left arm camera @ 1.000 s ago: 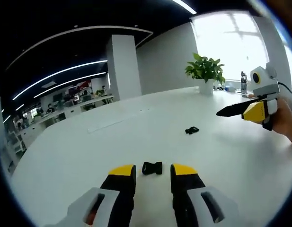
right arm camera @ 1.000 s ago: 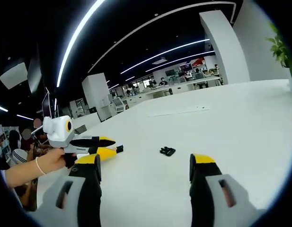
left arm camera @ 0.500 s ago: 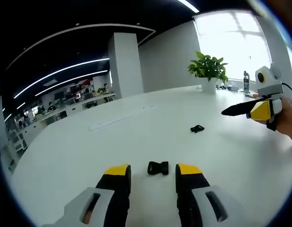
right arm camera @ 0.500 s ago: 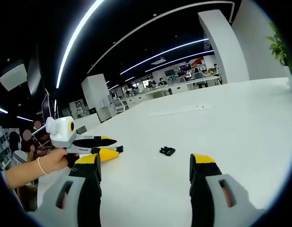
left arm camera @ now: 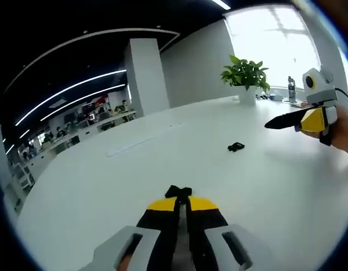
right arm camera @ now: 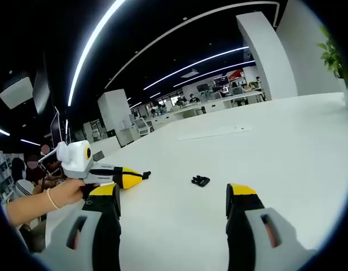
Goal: Snap the two parts of the plastic buckle together until the buckle closes and remains connected.
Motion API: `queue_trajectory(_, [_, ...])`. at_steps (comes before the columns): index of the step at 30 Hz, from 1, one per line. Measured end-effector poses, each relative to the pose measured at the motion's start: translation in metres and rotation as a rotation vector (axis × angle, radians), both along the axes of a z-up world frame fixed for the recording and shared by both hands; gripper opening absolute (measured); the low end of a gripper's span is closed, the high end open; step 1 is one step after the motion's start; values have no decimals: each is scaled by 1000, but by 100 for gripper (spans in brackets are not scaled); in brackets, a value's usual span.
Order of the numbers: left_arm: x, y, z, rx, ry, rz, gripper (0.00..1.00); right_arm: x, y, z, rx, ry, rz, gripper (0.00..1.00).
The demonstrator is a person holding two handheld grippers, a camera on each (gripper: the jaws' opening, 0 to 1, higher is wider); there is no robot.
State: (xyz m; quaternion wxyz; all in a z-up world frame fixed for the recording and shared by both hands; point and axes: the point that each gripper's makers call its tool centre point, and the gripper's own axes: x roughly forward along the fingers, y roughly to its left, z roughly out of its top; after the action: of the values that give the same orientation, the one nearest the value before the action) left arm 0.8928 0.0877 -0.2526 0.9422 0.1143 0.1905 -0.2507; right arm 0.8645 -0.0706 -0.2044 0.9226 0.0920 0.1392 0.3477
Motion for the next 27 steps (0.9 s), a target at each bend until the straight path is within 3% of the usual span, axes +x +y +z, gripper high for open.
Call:
queue_trajectory(13, [-3, -2, 1, 1, -6, -17, 2, -1, 0, 0, -4, 3, 1, 76])
queue_trajectory(27, [-12, -25, 4, 6, -25, -79, 16, 0, -2, -1, -9, 5, -2, 77])
